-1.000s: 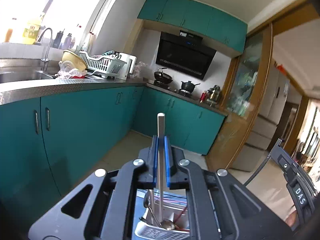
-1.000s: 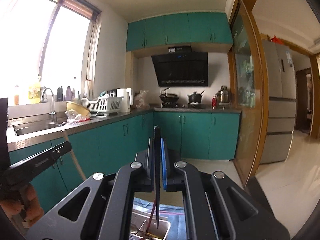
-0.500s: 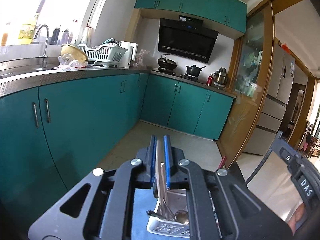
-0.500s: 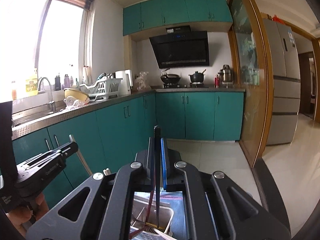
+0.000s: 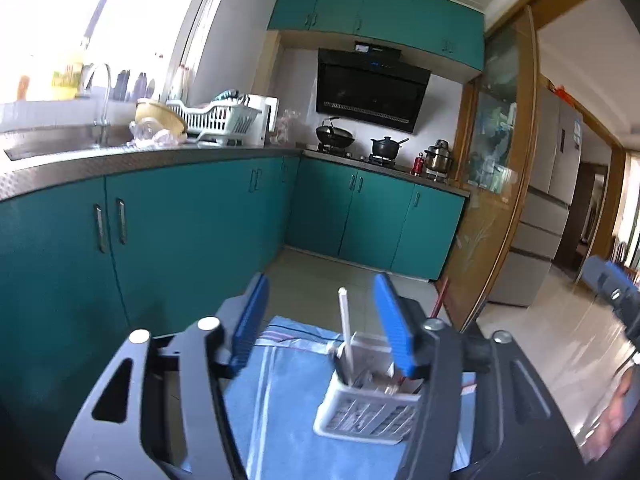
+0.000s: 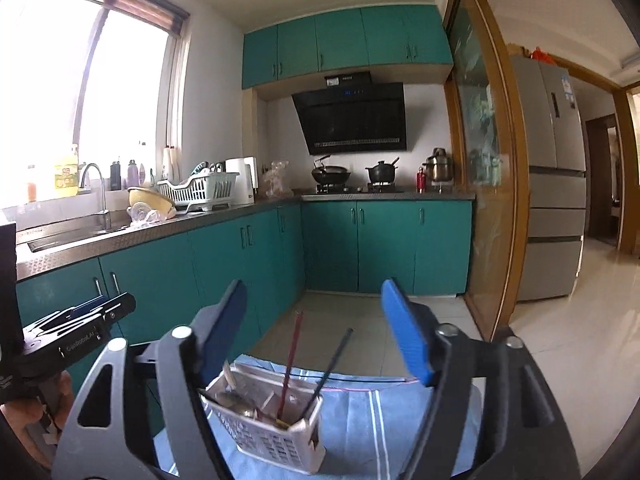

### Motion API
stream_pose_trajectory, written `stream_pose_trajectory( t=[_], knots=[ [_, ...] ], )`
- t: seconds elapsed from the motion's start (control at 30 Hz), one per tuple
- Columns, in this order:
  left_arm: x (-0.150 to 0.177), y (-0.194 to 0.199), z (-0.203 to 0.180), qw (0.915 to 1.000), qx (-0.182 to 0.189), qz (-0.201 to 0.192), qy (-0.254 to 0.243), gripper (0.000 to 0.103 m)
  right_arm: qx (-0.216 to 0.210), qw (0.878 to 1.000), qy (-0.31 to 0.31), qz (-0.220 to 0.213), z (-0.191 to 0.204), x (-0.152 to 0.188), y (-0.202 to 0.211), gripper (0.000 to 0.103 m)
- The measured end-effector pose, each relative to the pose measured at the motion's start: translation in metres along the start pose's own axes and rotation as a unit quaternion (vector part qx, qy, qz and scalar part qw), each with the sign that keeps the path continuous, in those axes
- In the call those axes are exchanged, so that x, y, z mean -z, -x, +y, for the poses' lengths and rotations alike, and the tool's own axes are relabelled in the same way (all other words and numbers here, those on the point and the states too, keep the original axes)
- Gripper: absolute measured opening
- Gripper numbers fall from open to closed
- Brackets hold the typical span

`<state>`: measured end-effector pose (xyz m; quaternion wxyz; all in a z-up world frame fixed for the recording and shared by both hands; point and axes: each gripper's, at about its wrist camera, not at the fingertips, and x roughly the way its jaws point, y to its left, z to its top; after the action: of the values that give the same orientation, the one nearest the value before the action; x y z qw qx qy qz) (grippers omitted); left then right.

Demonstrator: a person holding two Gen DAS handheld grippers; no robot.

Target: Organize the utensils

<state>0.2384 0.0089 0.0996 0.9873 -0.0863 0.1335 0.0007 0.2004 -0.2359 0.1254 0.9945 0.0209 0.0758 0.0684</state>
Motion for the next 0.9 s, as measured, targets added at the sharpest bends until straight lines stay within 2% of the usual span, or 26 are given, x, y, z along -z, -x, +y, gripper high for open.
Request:
stream_pose_trajectory(
  t=[0.13, 0.2, 0.3, 0.47, 0.63, 0.9],
  knots=[
    [0.029, 0.029, -0.002, 0.9994, -0.011, -0.004, -0.034, 0.074, 0.016, 0.999, 0.017, 0.023, -0.002, 0.028, 0.035, 0.092],
    [0.047, 0.043, -0.003, 0.9991, -0.013, 0.006, -0.039, 0.076, 0.023, 0.999, 0.023, 0.042, -0.001, 0.048, 0.048, 0.098],
    [0.071, 0.063, 0.001, 0.9989, 0.013, 0.034, -0.029, 0.081, 0.042, 0.996, 0.02, 0.076, 0.001, 0.079, 0.066, 0.1],
    [0.101, 0.094, 0.005, 0.9979, 0.013, 0.059, -0.022, 0.085, 0.06, 0.992, 0.013, 0.114, 0.009, 0.124, 0.103, 0.1],
    [0.125, 0.141, 0.005, 0.9976, -0.005, 0.046, -0.05, 0.089, 0.085, 0.989, 0.003, 0.123, 0.02, 0.149, 0.136, 0.1],
    [0.152, 0.197, 0.005, 0.996, -0.008, 0.044, -0.077, 0.096, 0.087, 0.988, -0.001, 0.129, 0.031, 0.165, 0.176, 0.1]
  ],
)
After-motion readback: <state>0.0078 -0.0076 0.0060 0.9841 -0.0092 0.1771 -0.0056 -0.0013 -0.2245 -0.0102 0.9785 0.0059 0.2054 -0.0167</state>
